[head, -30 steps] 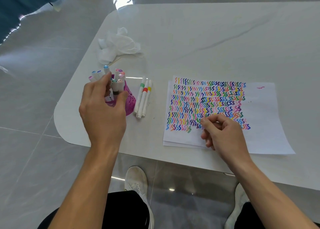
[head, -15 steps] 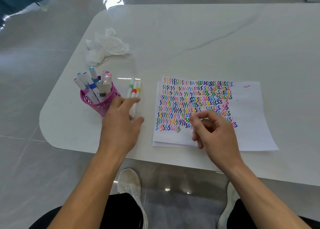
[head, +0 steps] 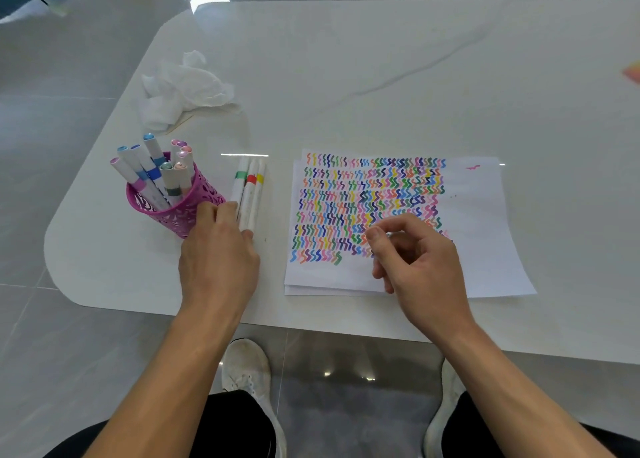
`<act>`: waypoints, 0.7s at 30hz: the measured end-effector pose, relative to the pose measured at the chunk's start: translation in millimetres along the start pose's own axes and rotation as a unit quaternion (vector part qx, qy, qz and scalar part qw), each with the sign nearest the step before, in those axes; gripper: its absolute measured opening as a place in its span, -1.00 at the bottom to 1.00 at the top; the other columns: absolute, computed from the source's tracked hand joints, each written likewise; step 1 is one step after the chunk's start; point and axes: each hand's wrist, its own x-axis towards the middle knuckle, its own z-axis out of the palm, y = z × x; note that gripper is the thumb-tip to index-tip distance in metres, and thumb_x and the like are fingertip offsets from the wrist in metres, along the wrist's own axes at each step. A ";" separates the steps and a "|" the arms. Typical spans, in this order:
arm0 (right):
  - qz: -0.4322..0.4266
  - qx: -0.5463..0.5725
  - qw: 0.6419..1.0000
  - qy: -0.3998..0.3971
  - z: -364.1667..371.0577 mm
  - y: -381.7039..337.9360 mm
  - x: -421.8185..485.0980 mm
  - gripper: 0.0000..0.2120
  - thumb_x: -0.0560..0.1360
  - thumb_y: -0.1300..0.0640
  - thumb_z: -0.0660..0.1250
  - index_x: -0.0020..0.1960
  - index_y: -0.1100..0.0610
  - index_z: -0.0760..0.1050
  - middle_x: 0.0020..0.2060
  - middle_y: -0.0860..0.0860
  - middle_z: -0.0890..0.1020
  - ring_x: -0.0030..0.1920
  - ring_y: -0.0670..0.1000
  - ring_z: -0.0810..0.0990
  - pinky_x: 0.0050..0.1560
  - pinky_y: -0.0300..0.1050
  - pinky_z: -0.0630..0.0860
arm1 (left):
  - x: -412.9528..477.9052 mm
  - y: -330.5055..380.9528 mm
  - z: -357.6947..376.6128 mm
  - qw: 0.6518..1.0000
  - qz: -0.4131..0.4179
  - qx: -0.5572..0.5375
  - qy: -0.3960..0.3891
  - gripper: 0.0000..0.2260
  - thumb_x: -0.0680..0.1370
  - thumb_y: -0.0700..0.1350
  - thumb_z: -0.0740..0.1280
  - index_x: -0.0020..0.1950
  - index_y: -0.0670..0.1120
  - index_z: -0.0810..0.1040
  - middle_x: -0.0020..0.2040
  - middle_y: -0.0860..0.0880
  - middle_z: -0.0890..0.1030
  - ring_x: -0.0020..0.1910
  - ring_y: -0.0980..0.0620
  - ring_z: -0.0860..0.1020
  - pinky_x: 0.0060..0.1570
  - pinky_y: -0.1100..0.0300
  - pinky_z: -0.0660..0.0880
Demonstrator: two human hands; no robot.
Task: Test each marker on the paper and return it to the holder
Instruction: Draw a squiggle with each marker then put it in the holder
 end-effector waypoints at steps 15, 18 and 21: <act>-0.009 0.004 1.000 -0.011 3.7 2.4 0.7 -0.89 0.63 0.07 0.41 -0.07 -0.07 0.57 -0.42 -0.07 0.63 -0.43 -0.09 0.61 -0.34 -0.33 0.48 | -0.6 15.8 -1.3 0.997 0.002 -0.068 0.046 -0.75 0.56 -0.13 0.38 0.22 -0.14 0.65 0.03 -0.09 0.62 -0.13 0.09 0.45 -0.15 0.34 0.32; -0.007 0.002 1.000 -0.013 3.4 2.4 0.8 -0.89 0.63 0.07 0.41 -0.07 -0.07 0.58 -0.42 -0.07 0.64 -0.43 -0.08 0.61 -0.34 -0.33 0.48 | -3.3 20.3 -3.9 0.993 -0.013 -0.116 0.029 -0.76 0.55 -0.09 0.38 0.19 -0.08 0.67 -0.05 0.00 0.62 -0.14 0.12 0.53 -0.21 0.42 0.35; 0.003 -0.001 1.000 -0.024 4.0 2.3 2.3 -0.90 0.63 0.06 0.42 -0.07 -0.07 0.58 -0.42 -0.07 0.64 -0.42 -0.07 0.61 -0.33 -0.27 0.50 | -9.9 25.8 -6.1 0.976 -0.041 -0.214 -0.019 -0.79 0.54 -0.06 0.39 0.16 -0.02 0.68 -0.13 0.14 0.63 -0.19 0.16 0.62 -0.26 0.31 0.55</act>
